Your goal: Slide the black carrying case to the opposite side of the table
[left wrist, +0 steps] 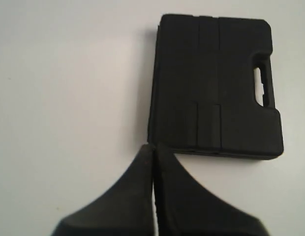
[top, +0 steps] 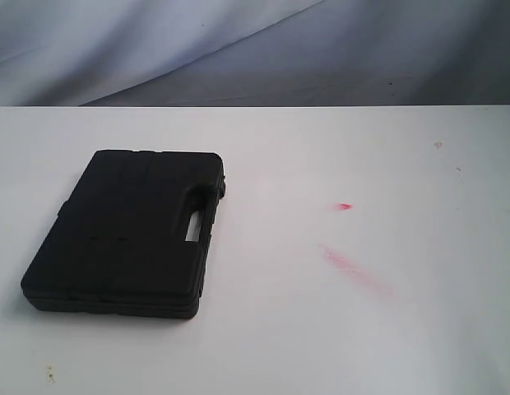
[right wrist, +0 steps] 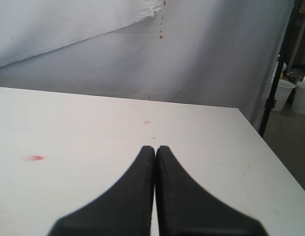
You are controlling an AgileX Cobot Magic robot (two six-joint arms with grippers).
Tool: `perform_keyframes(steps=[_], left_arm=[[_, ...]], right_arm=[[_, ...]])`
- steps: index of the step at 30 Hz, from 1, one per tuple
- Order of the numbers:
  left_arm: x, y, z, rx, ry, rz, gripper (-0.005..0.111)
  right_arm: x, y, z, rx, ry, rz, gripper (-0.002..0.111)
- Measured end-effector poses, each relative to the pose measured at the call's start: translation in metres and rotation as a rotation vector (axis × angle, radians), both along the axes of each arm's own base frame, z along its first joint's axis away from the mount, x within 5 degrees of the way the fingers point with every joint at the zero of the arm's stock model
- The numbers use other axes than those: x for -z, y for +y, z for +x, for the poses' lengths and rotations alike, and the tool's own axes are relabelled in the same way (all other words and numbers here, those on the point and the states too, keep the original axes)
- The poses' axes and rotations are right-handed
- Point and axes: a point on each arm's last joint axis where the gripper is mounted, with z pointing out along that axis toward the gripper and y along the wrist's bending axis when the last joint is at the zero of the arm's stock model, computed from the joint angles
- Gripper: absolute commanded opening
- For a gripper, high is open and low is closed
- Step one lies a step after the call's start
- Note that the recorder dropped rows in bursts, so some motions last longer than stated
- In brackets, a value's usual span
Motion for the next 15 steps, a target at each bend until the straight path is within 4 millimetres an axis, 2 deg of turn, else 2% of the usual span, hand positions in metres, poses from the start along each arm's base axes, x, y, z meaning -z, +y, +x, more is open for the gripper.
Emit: perform_keyframes(steps=[7, 11, 15], left_arm=[[0.027, -0.013, 0.042, 0.019, 0.186, -0.098, 0.000], [0.055, -0.019, 0.072, -0.001, 0.327, -0.142, 0.000], [0.080, -0.031, 0.094, 0.005, 0.443, -0.151, 0.000]], right_arm=[[0.000, 0.000, 0.000, 0.000, 0.000, 0.000, 0.000], [0.000, 0.000, 0.000, 0.000, 0.000, 0.000, 0.000], [0.000, 0.000, 0.000, 0.000, 0.000, 0.000, 0.000]])
